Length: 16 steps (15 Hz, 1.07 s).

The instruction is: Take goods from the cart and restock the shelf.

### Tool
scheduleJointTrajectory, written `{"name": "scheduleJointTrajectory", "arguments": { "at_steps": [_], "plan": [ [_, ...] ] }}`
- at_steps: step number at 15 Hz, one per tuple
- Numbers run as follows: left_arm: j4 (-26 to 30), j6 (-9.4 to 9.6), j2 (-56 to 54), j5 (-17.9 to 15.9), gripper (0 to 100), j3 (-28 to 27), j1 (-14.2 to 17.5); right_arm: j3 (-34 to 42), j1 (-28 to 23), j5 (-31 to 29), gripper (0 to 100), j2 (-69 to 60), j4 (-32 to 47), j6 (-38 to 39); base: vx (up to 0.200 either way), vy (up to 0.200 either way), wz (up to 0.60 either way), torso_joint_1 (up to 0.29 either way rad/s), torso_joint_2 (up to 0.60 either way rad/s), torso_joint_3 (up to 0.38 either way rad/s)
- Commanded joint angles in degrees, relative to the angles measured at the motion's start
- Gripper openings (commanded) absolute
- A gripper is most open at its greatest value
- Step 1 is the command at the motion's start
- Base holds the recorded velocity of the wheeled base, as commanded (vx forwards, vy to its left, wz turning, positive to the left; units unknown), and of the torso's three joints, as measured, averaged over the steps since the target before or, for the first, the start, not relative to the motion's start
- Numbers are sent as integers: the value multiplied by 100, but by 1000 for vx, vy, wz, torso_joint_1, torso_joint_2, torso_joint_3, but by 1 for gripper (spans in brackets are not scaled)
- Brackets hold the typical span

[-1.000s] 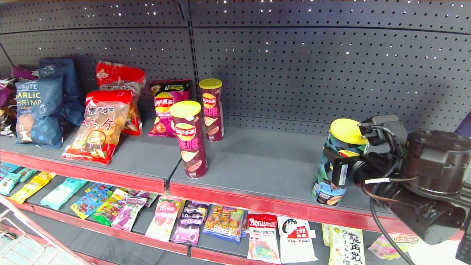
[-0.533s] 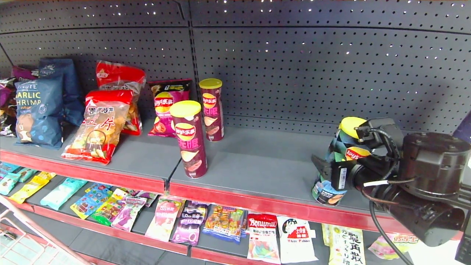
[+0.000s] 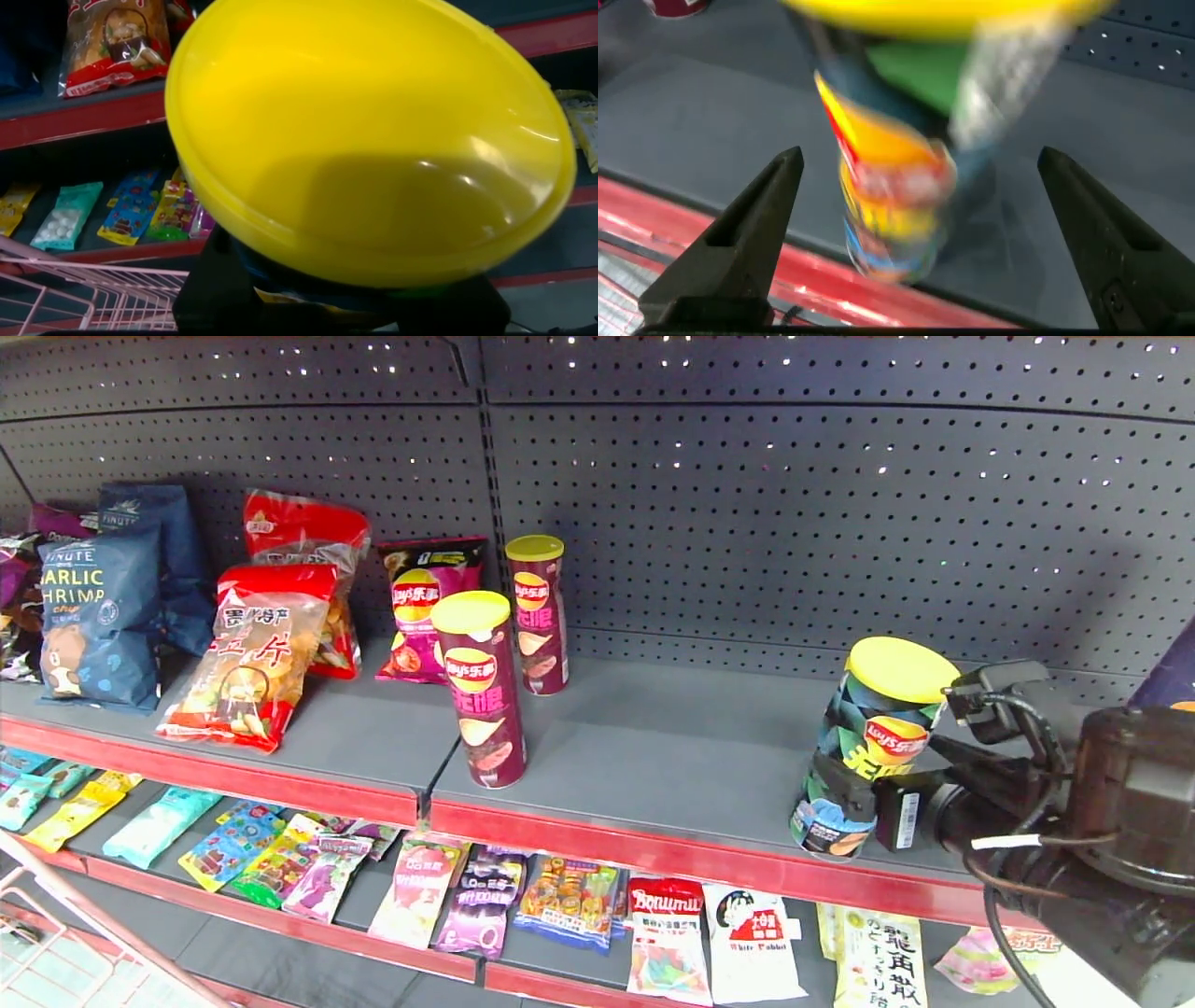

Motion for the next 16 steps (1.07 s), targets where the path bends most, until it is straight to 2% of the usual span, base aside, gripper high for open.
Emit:
{"name": "scheduleJointTrajectory", "arguments": {
  "at_steps": [1,4,6,9,12,13,14,16],
  "plan": [
    [-1,-1,9,-10,0,4,3,536,256,-1,100,-771,-7,10,0,0,0,0,0,0],
    [-1,-1,9,-19,0,57,3,984,387,26,100,-1422,-7,-51,0,0,0,0,0,0],
    [-1,-1,9,-19,0,65,3,1160,379,43,100,-1896,37,-429,0,0,0,0,0,0],
    [-1,-1,18,-19,0,83,-6,1344,141,26,100,-2177,54,-666,0,0,0,0,0,0],
    [-1,-1,9,-19,0,74,-6,1397,-1010,202,100,-1914,81,-640,0,0,0,0,0,0],
    [-1,-1,9,-19,0,74,-6,1397,-1212,307,100,-1861,72,-640,0,0,0,0,0,0],
    [-1,-1,9,-19,0,74,-6,1397,-1968,782,100,-1641,72,-640,0,0,0,0,0,0],
    [-1,-1,9,-19,0,74,-6,1397,-2662,1485,100,-1553,72,-631,0,0,0,0,0,0]
  ]
}}
